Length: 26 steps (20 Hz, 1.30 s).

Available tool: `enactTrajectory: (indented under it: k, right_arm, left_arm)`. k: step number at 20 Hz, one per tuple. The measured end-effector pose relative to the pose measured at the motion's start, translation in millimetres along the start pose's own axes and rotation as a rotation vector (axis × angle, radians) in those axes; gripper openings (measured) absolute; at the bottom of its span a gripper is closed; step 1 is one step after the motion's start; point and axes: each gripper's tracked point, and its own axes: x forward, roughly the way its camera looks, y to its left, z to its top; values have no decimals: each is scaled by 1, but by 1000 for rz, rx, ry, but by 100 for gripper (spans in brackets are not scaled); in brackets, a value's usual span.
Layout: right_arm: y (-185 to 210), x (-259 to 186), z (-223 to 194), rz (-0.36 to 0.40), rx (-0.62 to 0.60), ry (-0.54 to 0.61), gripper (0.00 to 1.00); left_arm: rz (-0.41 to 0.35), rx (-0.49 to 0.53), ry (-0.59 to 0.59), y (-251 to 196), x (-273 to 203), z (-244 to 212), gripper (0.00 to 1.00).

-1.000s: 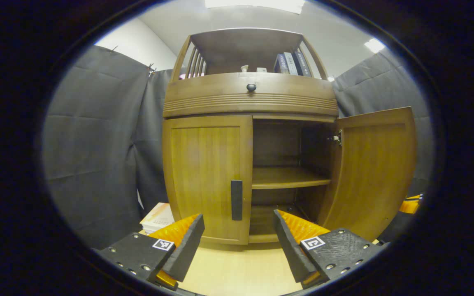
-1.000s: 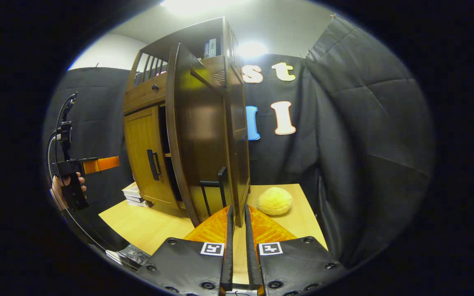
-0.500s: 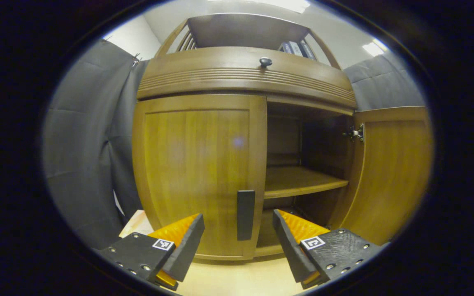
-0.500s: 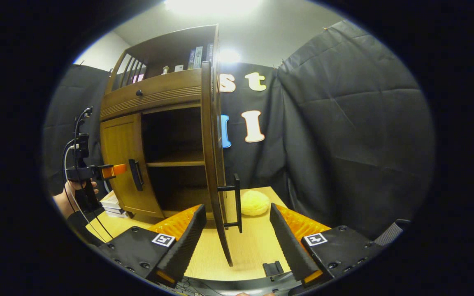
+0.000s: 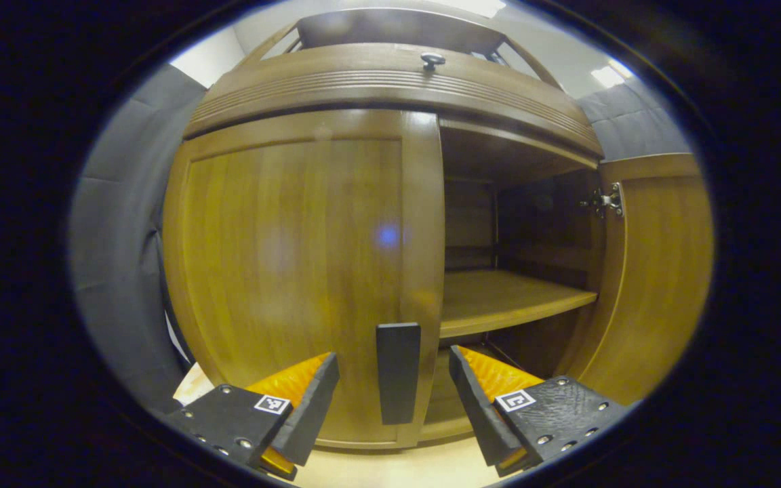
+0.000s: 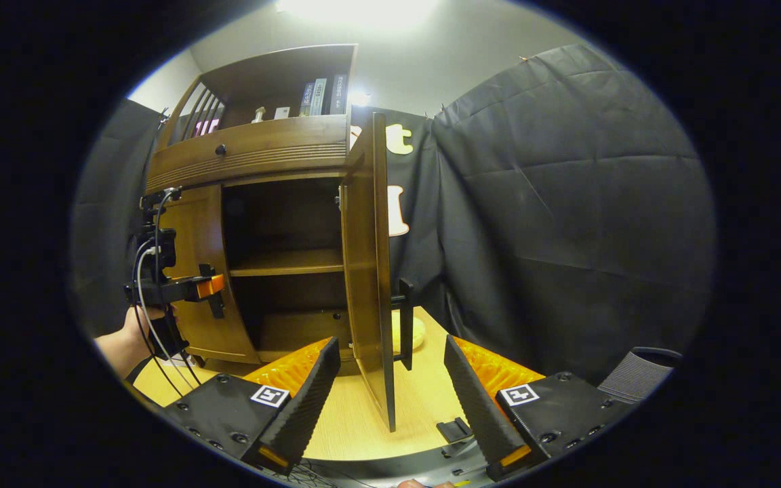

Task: Open the right door of the double-door shoe cabinet with the right hand, and open the left door with the left hand.

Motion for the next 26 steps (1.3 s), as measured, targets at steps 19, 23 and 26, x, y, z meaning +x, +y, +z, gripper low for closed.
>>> enactTrajectory:
  k: [19, 23, 26]
  right_arm:
    - [34, 5, -2, 44, -1, 11, 93]
    - [41, 5, 0, 58, 7, 1, 97]
    - [49, 6, -2, 83, 7, -1, 97]
  left_arm:
    - [-44, -34, -28, 3, 0, -3, 19]
    - [-76, -39, -26, 3, -19, -5, 18]
    - [-99, -40, -28, 6, -38, -6, 19]
